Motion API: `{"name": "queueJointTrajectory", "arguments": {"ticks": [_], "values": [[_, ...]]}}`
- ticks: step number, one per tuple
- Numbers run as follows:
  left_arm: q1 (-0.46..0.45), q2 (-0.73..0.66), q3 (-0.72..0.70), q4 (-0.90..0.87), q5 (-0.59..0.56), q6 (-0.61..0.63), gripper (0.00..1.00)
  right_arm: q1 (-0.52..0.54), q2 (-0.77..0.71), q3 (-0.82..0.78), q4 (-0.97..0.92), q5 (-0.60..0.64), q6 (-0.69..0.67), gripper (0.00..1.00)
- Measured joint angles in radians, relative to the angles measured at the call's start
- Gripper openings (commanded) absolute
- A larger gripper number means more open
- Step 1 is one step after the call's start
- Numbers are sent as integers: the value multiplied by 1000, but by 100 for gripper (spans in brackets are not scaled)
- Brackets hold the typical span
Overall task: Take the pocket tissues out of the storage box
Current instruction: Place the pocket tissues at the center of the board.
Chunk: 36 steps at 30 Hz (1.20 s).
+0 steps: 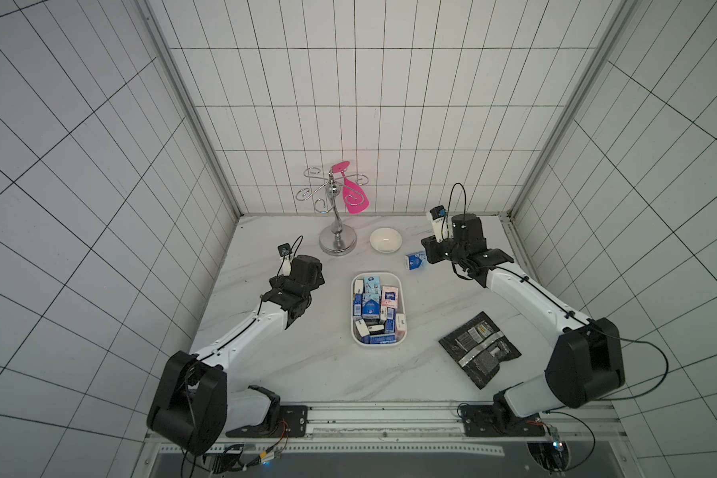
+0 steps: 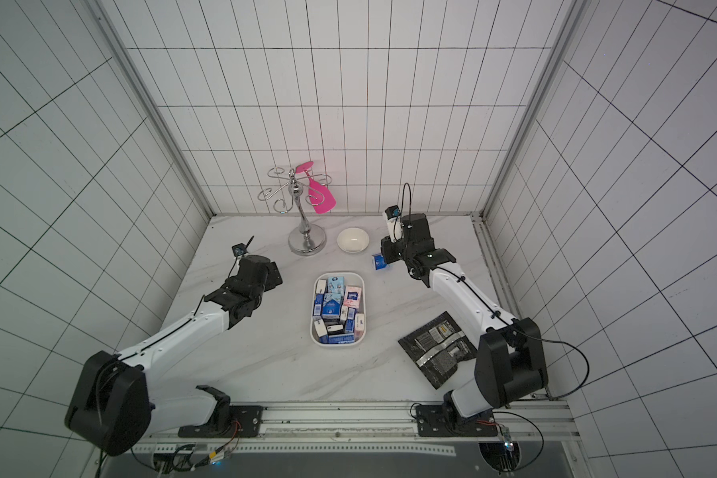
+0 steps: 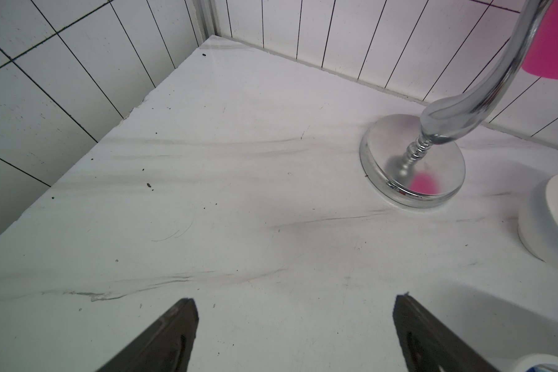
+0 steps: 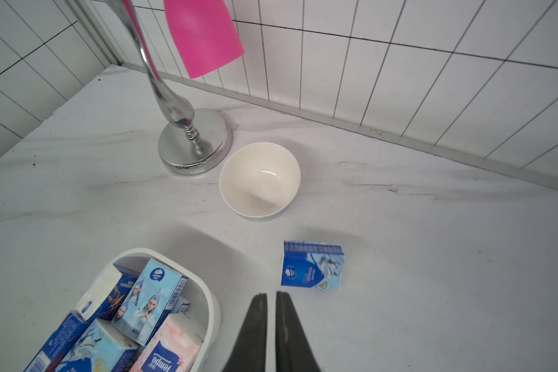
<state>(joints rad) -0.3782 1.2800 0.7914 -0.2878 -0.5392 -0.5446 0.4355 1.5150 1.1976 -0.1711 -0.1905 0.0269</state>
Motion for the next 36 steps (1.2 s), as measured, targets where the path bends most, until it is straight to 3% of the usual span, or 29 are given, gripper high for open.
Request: {"name": "queueJointTrajectory", "arguments": {"ticks": [4, 10, 15, 21, 24, 25, 29, 36], "values": [[0, -14, -6, 0, 2, -2, 98, -26, 42, -1, 10, 10, 30, 19], [0, -35, -10, 0, 7, -5, 98, -42, 145, -1, 21, 31, 89, 46], [7, -35, -10, -1, 17, -15, 99, -44, 237, 1, 15, 59, 113, 61], [138, -41, -39, 20, 127, -70, 99, -61, 370, 134, -29, 79, 105, 70], [167, -61, -60, 11, 152, -76, 98, -73, 467, 269, -53, 76, 86, 95], [167, -69, -60, 8, 157, -76, 98, -76, 491, 304, -66, 75, 76, 99], [167, -108, -60, 6, 177, -76, 98, -82, 570, 407, -111, 71, 23, 99], [165, -124, -60, 6, 211, -76, 98, -82, 626, 444, -222, 14, -114, 99]]}}
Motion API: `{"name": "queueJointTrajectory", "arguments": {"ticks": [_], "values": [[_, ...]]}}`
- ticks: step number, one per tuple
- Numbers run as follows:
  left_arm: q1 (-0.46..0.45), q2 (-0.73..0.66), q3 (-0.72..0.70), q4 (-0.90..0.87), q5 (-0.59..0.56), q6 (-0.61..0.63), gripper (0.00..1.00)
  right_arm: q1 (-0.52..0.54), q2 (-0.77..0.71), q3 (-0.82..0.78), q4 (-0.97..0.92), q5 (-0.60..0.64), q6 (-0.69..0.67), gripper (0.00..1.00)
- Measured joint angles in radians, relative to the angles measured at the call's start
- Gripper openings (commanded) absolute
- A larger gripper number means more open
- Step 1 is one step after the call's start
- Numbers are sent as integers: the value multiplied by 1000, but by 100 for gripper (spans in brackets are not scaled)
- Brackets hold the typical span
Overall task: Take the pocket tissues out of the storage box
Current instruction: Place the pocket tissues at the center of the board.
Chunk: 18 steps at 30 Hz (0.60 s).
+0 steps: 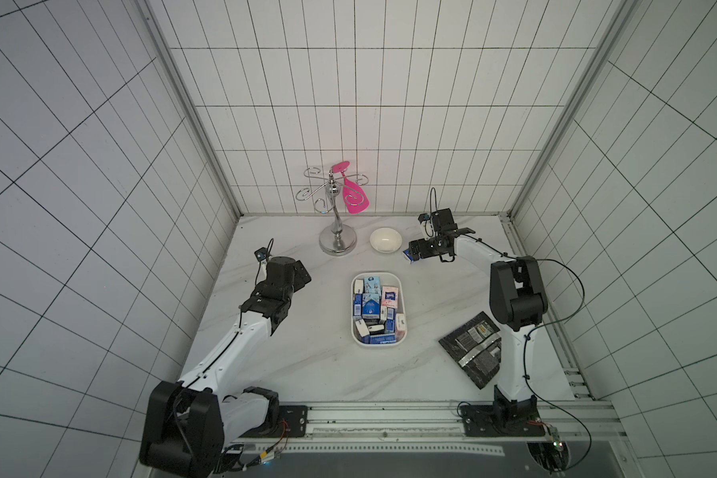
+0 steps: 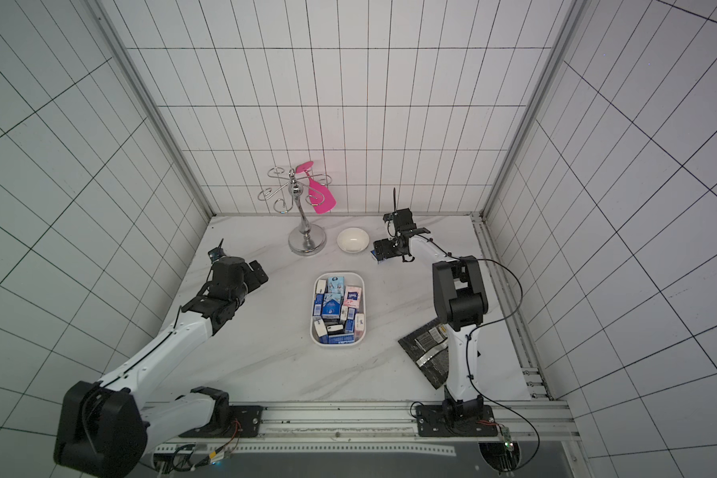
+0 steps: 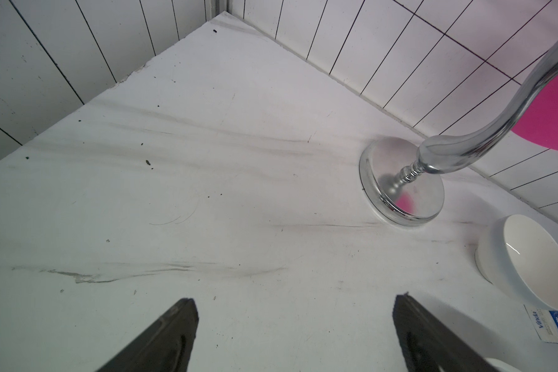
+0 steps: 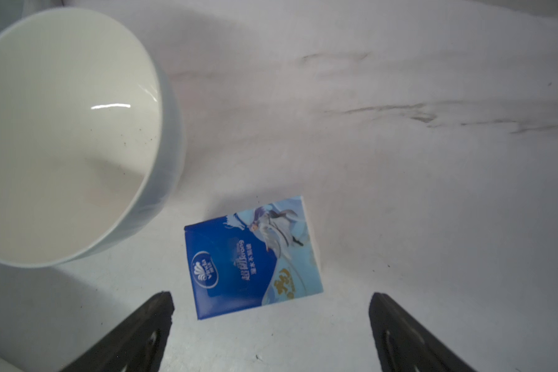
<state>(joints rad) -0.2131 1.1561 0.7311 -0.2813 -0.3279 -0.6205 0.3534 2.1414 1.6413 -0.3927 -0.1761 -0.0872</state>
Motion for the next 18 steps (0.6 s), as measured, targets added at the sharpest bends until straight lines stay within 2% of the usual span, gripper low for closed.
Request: {"name": "queueJointTrajectory", "arguments": {"ticks": [8, 14, 18], "values": [[-1, 0, 0, 11, 36, 0, 98, 13, 13, 16, -69, -9, -131, 99], [-1, 0, 0, 16, 42, 0, 98, 29, 93, 164, -153, 36, -216, 99], [-1, 0, 0, 19, 43, 0, 98, 33, 118, 197, -191, 49, -249, 99]]}}
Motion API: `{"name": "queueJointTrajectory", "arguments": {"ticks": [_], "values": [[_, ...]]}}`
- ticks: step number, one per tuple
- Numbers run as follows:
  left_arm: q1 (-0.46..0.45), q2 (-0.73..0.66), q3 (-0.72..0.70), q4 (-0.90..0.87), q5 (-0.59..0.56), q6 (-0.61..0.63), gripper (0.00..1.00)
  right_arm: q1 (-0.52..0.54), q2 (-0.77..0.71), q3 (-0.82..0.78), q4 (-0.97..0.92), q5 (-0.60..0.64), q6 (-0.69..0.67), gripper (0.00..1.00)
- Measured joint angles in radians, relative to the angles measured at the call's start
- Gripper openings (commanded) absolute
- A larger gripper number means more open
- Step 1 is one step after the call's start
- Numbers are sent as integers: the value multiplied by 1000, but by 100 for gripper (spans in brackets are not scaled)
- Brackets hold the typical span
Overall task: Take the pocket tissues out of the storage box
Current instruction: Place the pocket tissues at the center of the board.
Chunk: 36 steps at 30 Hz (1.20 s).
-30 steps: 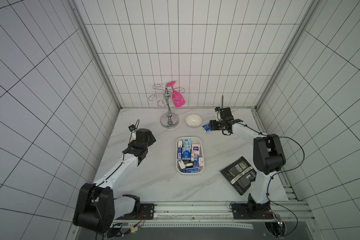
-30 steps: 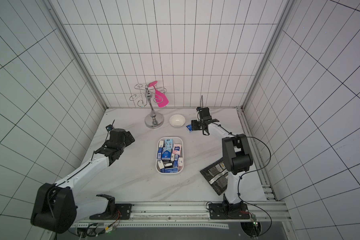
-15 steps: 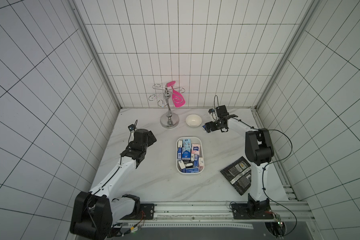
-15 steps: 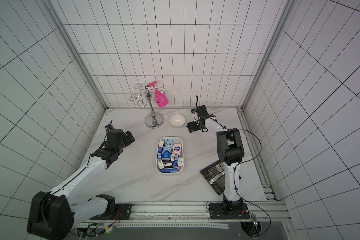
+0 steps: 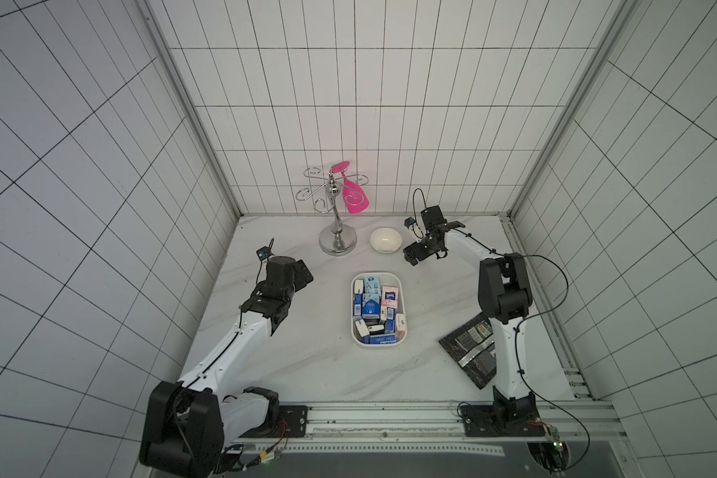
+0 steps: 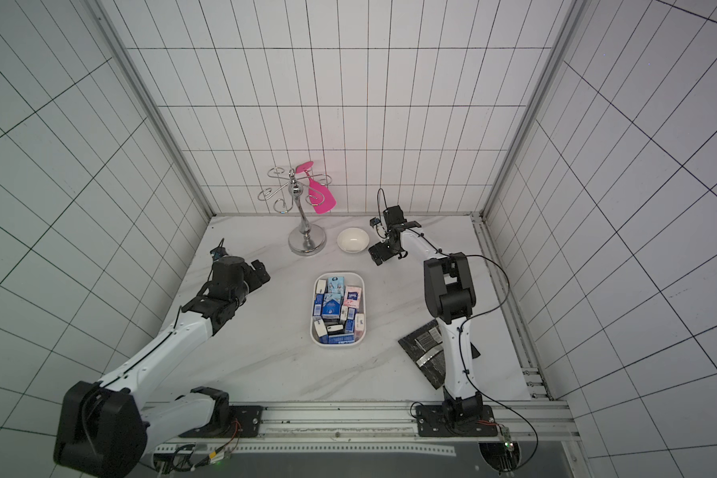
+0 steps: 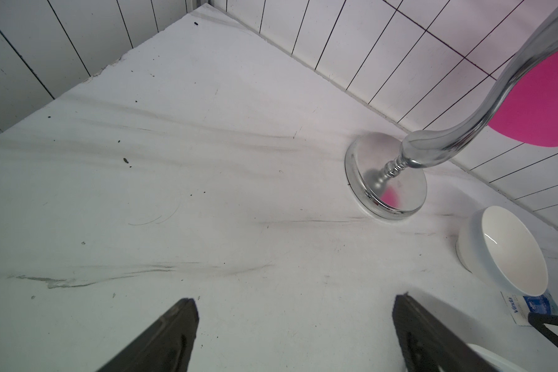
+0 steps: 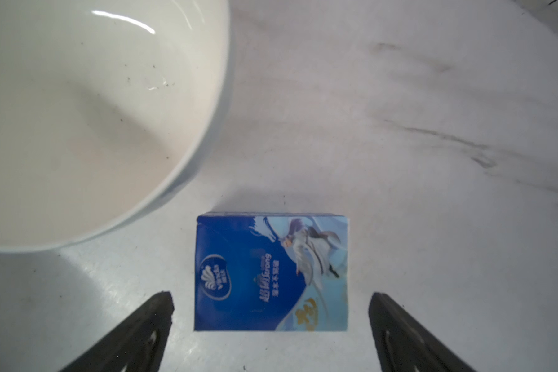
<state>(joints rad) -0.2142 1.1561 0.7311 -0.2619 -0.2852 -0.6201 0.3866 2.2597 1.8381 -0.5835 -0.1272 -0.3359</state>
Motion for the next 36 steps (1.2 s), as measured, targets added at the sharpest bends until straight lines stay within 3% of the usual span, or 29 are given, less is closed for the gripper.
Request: {"name": "queueJointTrajectory", "arguments": {"ticks": [7, 13, 27, 36], "values": [[0, 1, 0, 9, 2, 0, 98, 1, 41, 68, -51, 0, -38, 99], [0, 1, 0, 12, -2, 0, 98, 1, 95, 145, -91, -7, -62, 92], [0, 6, 0, 12, -7, 0, 98, 0, 95, 146, -130, -14, -48, 73], [0, 6, 0, 12, -5, -2, 98, 8, -66, -112, -40, 23, 58, 71]]}}
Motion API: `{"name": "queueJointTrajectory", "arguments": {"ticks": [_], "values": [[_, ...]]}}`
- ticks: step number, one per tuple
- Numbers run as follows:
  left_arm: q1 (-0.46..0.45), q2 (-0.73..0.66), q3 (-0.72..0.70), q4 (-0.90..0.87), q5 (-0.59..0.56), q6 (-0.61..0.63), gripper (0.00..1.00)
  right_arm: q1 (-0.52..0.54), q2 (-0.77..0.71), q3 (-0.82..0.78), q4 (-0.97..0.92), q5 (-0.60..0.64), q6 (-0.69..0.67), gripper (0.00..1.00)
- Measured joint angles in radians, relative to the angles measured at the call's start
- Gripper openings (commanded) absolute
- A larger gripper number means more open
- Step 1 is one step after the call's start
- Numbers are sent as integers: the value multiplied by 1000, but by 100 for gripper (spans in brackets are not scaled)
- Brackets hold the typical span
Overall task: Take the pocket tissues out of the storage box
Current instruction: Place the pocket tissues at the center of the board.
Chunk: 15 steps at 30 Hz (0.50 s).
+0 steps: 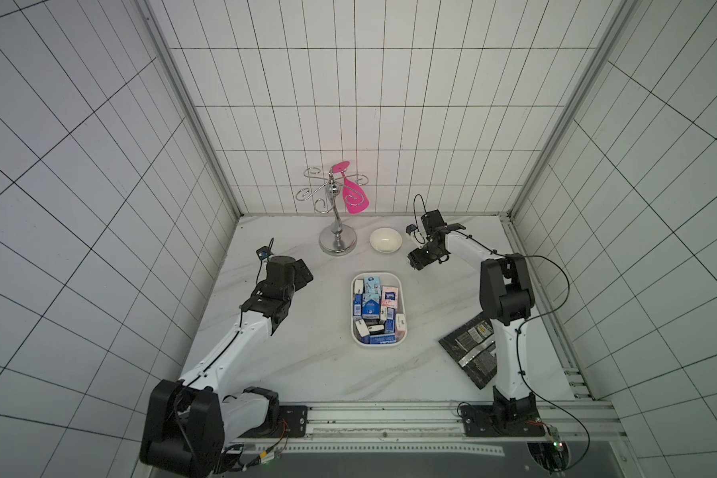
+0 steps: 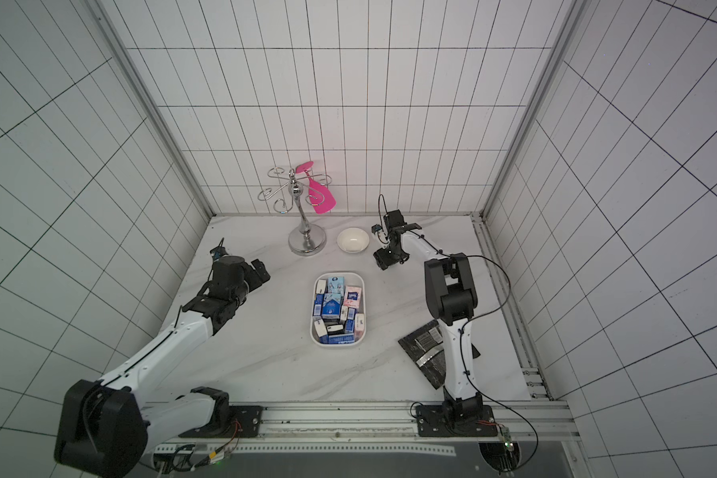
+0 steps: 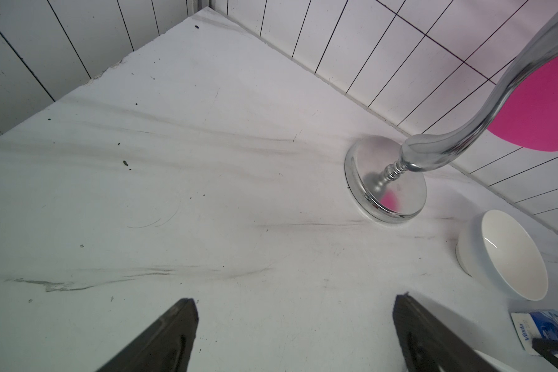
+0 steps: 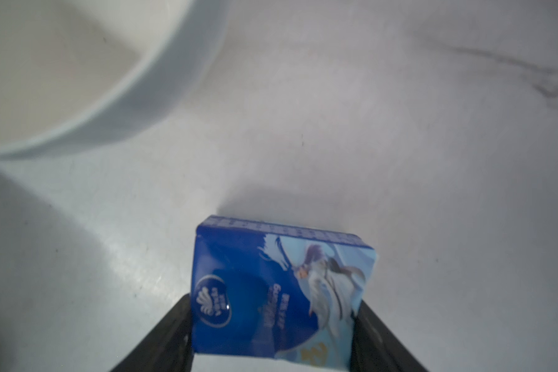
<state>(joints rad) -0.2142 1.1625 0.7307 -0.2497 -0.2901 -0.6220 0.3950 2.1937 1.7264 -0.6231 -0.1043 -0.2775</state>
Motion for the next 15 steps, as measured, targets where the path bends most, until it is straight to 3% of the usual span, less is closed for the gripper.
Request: {"name": "queueJointTrajectory", "arguments": {"ticks": [7, 15], "values": [[-2, 2, 0, 2, 16, -11, 98, 50, -111, -183, 51, 72, 165, 73], [-11, 2, 0, 4, 30, -15, 98, 90, -157, -272, 109, 134, 251, 85]]}}
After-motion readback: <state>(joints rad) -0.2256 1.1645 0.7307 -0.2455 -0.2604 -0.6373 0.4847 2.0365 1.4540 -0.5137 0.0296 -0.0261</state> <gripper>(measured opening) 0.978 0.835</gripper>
